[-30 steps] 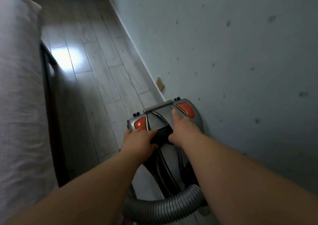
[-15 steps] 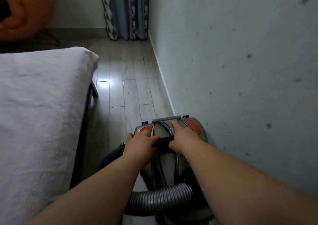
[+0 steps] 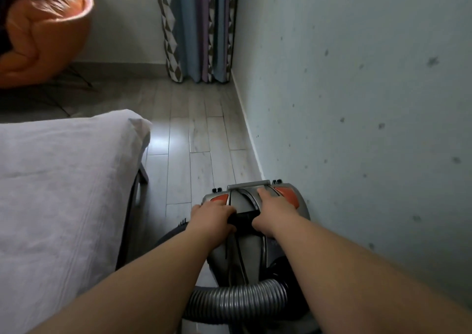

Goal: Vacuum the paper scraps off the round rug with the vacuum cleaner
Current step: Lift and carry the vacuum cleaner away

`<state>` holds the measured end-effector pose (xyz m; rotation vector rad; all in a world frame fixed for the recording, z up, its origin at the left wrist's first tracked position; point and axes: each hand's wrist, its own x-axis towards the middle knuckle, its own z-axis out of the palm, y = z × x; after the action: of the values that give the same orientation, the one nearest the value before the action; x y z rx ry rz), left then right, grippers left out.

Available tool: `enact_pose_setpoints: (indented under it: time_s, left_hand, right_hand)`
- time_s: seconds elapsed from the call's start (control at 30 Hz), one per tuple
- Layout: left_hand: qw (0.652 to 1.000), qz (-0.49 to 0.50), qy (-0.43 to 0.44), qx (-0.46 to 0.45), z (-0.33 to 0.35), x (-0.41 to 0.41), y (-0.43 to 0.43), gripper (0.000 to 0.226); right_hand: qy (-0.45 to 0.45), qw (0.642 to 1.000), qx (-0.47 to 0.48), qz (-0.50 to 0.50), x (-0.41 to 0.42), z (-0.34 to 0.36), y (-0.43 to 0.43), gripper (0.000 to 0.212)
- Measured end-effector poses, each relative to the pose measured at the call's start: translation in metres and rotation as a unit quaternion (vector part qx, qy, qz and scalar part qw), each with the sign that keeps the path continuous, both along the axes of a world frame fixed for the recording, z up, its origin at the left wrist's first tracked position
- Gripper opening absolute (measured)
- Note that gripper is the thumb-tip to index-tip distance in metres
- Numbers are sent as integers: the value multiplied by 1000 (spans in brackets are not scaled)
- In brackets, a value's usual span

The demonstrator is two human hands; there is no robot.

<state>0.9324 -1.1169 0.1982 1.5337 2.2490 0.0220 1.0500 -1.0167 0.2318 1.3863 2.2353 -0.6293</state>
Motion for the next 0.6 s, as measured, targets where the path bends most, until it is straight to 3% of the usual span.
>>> enact_pose_setpoints:
  time_s: [0.3,0.6]
  left_hand:
    - [999,-8,38,-9,9,-151,154,37]
    - [998,10,59,-23,9,-305,307,40]
  right_hand:
    - [34,999,-6,1,-149,0,156,79]
    - [39,999,-14,21,-313,1,317,83]
